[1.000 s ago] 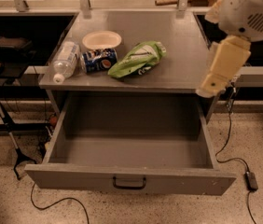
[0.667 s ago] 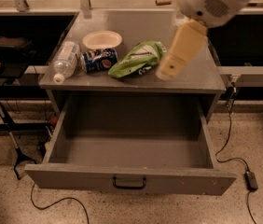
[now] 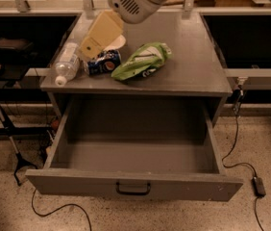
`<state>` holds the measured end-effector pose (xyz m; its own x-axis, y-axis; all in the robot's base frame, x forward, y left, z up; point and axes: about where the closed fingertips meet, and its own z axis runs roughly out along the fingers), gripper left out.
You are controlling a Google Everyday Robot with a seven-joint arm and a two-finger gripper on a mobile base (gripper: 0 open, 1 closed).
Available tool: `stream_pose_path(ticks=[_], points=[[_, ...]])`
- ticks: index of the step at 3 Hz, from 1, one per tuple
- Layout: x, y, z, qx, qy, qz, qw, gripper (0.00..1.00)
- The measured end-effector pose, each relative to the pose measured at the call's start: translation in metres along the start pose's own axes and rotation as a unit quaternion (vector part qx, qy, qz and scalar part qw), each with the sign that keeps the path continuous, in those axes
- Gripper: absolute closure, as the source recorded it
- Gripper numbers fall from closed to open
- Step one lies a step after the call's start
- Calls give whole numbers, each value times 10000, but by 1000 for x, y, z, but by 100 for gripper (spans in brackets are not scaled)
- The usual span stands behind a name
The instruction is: Place pepsi can into top drawer
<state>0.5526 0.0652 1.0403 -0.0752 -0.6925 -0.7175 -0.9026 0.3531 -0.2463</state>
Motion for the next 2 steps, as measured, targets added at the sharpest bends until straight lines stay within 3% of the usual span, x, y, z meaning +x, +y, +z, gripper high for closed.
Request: stream_pose_path(ticks=[2], points=[[7, -8, 15, -5, 55, 61, 10000, 0]])
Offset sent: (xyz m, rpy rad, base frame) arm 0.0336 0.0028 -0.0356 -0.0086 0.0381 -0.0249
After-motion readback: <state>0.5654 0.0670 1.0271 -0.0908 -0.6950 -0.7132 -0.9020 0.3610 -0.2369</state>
